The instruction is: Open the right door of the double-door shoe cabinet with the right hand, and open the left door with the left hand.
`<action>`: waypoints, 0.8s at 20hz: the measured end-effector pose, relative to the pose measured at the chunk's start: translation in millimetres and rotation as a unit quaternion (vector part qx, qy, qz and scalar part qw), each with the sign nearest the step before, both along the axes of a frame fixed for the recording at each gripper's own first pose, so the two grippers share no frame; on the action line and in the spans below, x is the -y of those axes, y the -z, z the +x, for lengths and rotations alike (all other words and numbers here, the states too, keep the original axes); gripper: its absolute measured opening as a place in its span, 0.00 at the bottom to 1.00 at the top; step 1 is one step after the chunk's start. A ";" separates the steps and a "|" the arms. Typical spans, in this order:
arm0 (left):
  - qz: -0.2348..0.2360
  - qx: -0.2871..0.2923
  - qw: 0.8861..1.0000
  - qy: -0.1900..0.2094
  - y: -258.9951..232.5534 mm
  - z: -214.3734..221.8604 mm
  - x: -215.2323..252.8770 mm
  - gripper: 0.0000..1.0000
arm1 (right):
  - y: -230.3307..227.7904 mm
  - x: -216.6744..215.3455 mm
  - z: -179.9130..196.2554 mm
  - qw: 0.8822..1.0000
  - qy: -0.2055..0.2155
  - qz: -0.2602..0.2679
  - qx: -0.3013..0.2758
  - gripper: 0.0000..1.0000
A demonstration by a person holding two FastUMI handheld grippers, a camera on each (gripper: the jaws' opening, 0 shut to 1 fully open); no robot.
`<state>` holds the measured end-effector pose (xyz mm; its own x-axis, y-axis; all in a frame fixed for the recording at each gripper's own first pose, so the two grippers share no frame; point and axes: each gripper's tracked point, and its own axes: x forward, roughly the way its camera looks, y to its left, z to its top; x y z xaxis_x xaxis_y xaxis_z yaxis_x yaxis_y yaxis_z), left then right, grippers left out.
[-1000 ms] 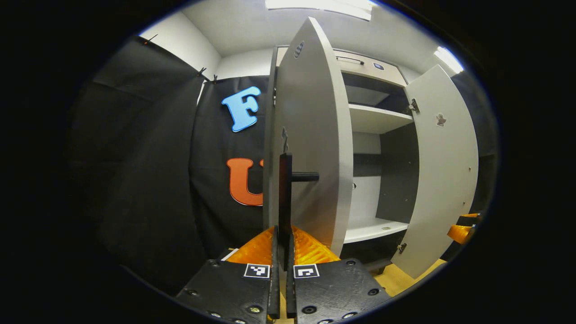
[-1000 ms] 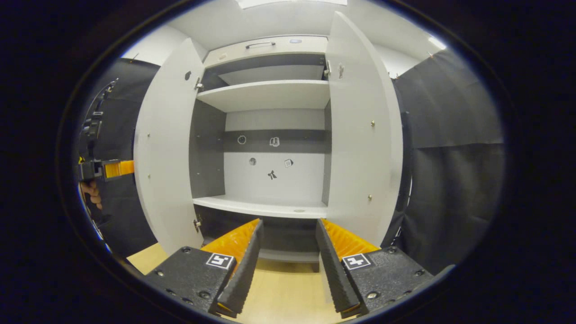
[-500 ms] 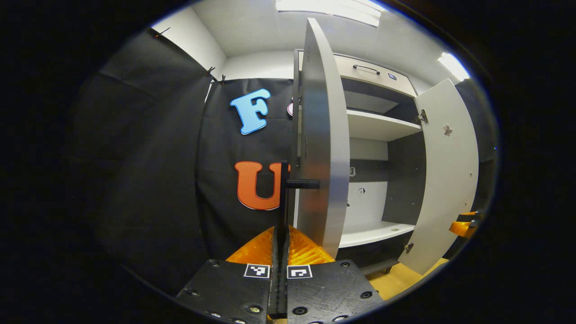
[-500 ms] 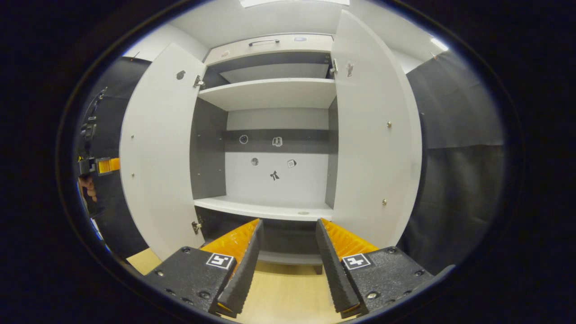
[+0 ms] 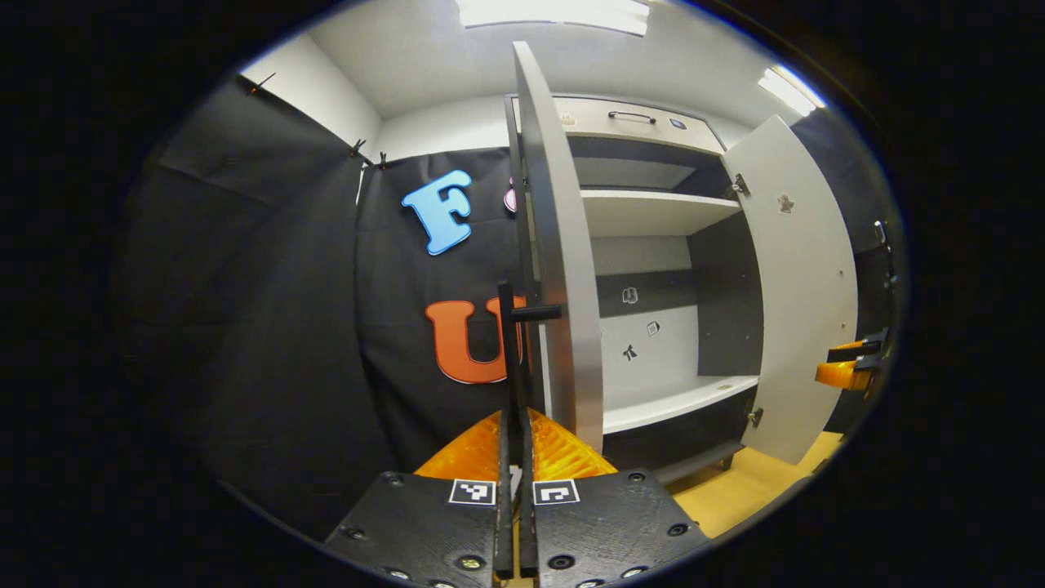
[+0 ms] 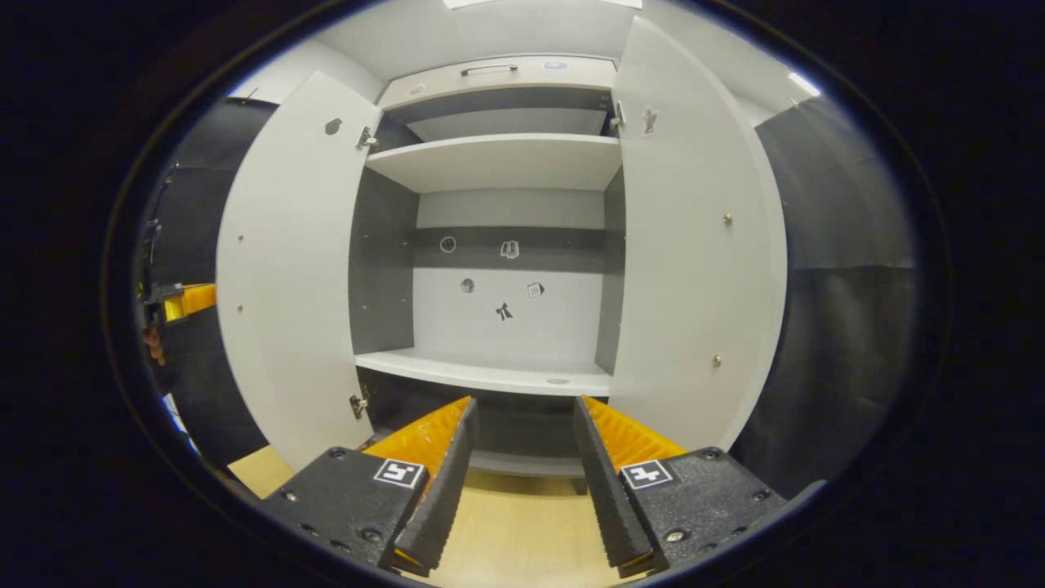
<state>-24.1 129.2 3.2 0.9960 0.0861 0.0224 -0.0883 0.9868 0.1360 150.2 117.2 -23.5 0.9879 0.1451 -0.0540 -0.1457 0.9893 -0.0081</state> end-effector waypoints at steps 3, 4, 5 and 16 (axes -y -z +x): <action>-0.028 0.000 1.000 0.012 8.9 -27.3 29.3 0.00 | 9.1 5.8 -7.5 1.000 0.009 0.007 0.022 0.74; -0.031 0.001 0.999 0.013 10.6 -31.3 37.5 0.00 | 8.3 9.7 -8.9 1.000 0.014 0.011 0.026 0.74; -0.031 0.004 1.000 0.006 11.2 -31.7 43.3 0.00 | 6.7 14.5 -8.4 0.999 0.018 0.014 0.027 0.74; -0.125 -0.016 0.990 0.060 41.7 55.2 164.6 0.01 | -10.6 24.9 -10.4 0.999 0.001 0.048 0.025 0.74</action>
<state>31.1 -35.4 -38.5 0.9993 -0.0333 -0.0164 0.0313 0.9932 -0.1120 139.8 92.4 -12.8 0.9893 0.1453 0.0098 -0.1456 0.9862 0.0793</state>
